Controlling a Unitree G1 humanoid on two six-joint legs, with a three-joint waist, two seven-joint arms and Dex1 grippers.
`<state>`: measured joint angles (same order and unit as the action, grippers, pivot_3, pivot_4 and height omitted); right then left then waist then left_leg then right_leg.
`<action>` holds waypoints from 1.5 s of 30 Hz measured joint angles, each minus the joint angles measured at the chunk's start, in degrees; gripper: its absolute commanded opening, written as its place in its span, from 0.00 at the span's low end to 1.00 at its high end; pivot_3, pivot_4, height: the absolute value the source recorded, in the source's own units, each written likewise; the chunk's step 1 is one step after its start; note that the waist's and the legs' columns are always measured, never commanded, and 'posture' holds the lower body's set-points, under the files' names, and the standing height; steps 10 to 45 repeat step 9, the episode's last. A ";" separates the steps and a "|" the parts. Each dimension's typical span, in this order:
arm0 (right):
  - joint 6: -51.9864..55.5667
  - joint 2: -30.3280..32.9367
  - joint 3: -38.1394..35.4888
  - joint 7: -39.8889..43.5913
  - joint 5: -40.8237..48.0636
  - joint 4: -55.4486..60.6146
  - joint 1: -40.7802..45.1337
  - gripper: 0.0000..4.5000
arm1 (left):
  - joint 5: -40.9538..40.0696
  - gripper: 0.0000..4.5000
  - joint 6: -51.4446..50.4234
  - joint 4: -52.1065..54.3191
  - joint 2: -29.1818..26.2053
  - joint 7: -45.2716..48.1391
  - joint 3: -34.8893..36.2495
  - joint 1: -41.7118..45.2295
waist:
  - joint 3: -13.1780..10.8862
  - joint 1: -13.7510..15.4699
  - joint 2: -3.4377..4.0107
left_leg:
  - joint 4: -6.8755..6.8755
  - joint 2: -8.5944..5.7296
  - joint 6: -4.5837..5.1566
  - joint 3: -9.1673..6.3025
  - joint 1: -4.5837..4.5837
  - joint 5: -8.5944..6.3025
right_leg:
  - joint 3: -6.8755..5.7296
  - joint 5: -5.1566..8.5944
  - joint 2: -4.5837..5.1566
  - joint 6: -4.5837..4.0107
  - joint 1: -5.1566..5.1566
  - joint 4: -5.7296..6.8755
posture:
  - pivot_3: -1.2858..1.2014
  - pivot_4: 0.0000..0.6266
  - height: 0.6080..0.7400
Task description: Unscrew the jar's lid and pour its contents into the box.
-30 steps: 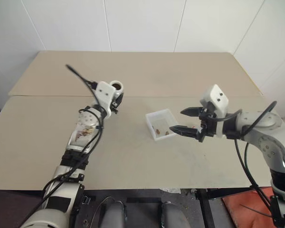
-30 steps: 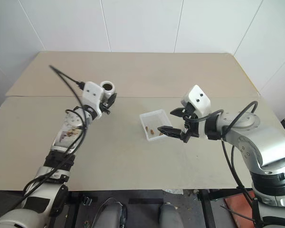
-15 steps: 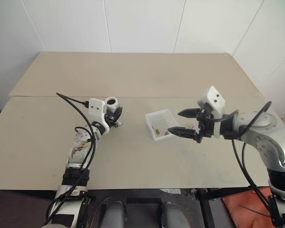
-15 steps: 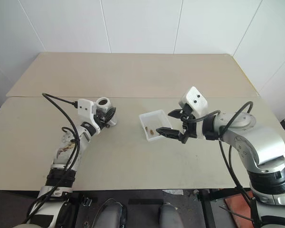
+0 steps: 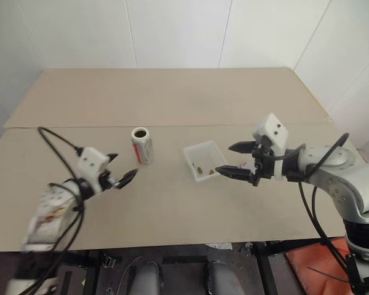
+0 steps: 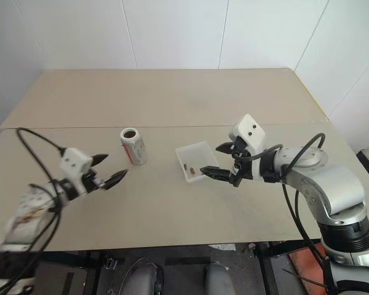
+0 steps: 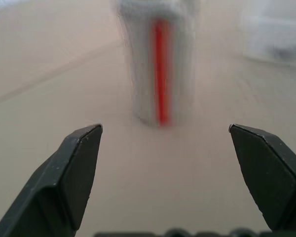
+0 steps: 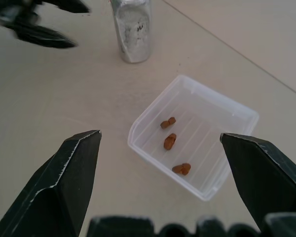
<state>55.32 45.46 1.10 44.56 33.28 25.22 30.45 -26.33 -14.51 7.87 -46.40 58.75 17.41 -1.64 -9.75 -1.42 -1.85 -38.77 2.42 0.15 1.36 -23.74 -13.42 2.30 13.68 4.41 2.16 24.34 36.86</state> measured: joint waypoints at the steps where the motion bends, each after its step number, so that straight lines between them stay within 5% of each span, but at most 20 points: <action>1: -0.29 0.32 0.00 0.12 -0.49 -0.19 -0.53 1.00 | -2.46 0.99 0.61 0.11 -1.99 4.95 2.98 -1.70 | 0.00 0.17 0.01 | 0.00 0.03 0.00 0.03 0.01 0.00 | -0.01 -0.01 0.00 -0.01 -0.01 0.02 | 0.52 0.24 1.00; 4: -4.20 1.70 0.00 2.01 -1.41 -0.29 -2.43 1.00 | -9.07 0.99 0.25 0.10 -7.23 14.27 11.42 -2.86 | 0.00 1.39 0.01 | -0.01 0.07 -0.01 -0.01 0.17 0.00 | -0.23 0.01 0.01 -0.04 -0.22 -0.06 | 0.52 0.24 1.00; 8: -9.45 3.60 -0.37 5.56 -2.32 -0.33 -5.17 1.00 | -13.07 0.99 -3.07 0.30 -10.49 15.34 18.27 -2.34 | 0.00 1.49 0.01 | 0.02 0.05 -0.01 0.03 0.19 -0.01 | -0.14 0.01 0.00 -0.02 -0.23 -0.06 | 0.52 0.24 1.00; 45: -10.53 3.69 -0.86 6.00 -2.48 -0.38 -5.54 1.00 | -13.39 0.99 -3.37 0.63 -10.39 15.10 18.31 -2.37 | 0.00 1.35 0.01 | 0.05 0.08 0.00 0.04 0.20 -0.01 | -0.13 0.01 -0.03 -0.02 -0.20 -0.04 | 0.52 0.24 1.00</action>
